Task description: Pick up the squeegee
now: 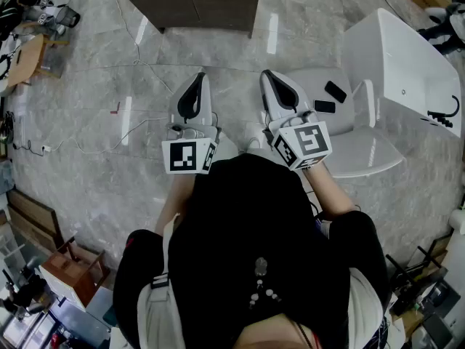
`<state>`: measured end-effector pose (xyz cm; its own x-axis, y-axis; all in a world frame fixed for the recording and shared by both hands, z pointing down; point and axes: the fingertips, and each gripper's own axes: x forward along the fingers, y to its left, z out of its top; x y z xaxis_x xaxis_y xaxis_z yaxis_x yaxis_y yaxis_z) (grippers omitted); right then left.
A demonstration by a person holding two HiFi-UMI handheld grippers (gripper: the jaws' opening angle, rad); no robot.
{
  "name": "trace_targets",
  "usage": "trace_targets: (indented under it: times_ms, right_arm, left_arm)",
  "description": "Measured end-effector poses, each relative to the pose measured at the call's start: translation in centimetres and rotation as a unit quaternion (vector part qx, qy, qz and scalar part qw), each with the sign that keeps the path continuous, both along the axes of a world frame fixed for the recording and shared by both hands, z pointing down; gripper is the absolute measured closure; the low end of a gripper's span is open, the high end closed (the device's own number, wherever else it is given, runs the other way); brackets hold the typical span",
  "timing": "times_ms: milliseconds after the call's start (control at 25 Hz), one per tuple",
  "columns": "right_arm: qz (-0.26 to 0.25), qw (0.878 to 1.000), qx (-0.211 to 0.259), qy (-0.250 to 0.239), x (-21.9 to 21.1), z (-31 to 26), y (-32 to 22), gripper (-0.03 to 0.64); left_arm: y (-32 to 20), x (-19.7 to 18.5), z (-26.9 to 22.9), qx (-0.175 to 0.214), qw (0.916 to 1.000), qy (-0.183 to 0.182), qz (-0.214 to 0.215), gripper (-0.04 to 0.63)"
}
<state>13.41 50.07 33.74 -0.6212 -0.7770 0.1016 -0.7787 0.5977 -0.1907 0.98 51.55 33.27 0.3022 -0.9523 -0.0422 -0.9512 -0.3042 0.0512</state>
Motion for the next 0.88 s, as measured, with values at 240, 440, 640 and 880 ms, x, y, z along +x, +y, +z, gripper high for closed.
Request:
trace_targets:
  times_ms: [240, 440, 640, 880]
  right_arm:
    - [0.005, 1.000, -0.002, 0.006, -2.2, 0.4, -0.6, 0.617]
    - [0.007, 1.000, 0.000, 0.013, -4.6, 0.7, -1.0, 0.617]
    - [0.011, 1.000, 0.008, 0.018, -6.7, 0.8, -1.4, 0.617]
    - [0.025, 1.000, 0.016, 0.003, -8.5, 0.1, -1.5, 0.615]
  left_arm:
    - [-0.6, -2.1, 0.1, 0.000, 1.0000, 0.001, 0.006, 0.594]
    - [-1.4, -4.3, 0.5, 0.000, 0.9999, -0.002, 0.014, 0.594]
    - [-2.1, -6.4, 0.7, 0.007, 0.9998, 0.003, 0.019, 0.594]
    - [-2.2, -8.4, 0.3, 0.014, 0.9996, 0.007, 0.025, 0.594]
